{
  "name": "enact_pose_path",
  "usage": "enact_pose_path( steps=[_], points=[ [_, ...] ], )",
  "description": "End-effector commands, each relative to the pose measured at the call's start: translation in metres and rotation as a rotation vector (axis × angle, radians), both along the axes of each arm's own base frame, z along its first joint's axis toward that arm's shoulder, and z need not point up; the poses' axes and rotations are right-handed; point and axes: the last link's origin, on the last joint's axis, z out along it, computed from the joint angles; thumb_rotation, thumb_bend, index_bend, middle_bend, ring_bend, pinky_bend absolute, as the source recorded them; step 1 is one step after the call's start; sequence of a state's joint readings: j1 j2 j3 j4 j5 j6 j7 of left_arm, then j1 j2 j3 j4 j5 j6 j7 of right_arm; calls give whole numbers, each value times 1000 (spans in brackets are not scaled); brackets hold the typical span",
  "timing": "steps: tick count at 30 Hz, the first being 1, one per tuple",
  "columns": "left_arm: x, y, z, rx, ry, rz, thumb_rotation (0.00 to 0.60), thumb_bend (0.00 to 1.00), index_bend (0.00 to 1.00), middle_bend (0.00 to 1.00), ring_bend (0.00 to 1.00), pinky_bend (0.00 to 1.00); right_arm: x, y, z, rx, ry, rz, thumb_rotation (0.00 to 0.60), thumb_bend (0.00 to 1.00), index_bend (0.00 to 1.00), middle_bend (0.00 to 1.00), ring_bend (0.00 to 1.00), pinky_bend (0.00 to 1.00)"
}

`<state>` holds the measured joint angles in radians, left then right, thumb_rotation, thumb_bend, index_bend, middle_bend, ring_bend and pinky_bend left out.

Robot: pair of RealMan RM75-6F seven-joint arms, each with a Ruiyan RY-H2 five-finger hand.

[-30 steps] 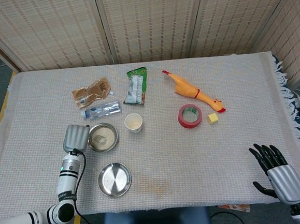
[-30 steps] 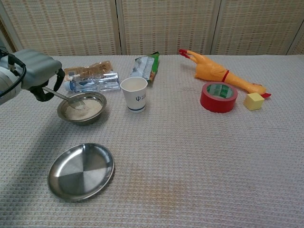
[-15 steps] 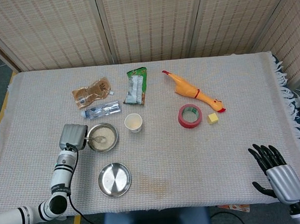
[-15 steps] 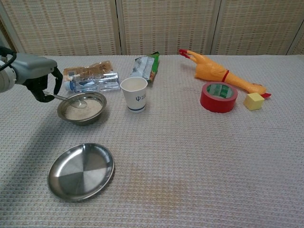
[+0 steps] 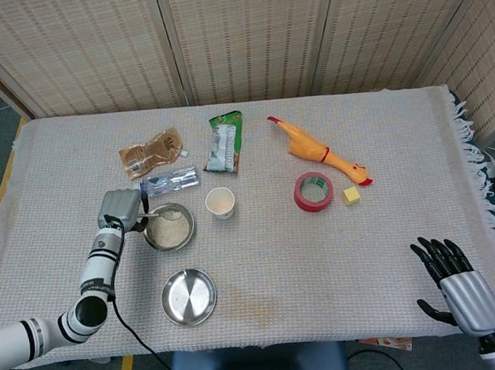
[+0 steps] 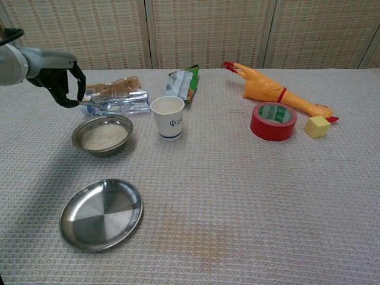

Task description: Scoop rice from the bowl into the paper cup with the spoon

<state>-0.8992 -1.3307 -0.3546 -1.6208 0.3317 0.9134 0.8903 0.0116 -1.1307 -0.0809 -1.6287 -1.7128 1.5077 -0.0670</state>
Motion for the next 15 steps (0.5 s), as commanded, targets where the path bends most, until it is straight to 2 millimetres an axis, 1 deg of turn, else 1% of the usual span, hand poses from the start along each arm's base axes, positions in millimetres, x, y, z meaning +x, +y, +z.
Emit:
enact_pose_path(
  steps=[1,8,15],
  points=[
    [13,11,4,-2,-6,-2,600,399,661,1000,1000,1000,-1,-1,0,-1,3,-4,600,119,0,0,0,0],
    [30,22,-3,-26,-1,-1,600,398,661,1000,1000,1000,-4,-7,1,-6,-5,-30,600,119,0,0,0,0],
    [49,31,-17,-54,21,-5,600,399,661,1000,1000,1000,-10,-15,-1,13,-9,-63,600,118,0,0,0,0]
  ],
)
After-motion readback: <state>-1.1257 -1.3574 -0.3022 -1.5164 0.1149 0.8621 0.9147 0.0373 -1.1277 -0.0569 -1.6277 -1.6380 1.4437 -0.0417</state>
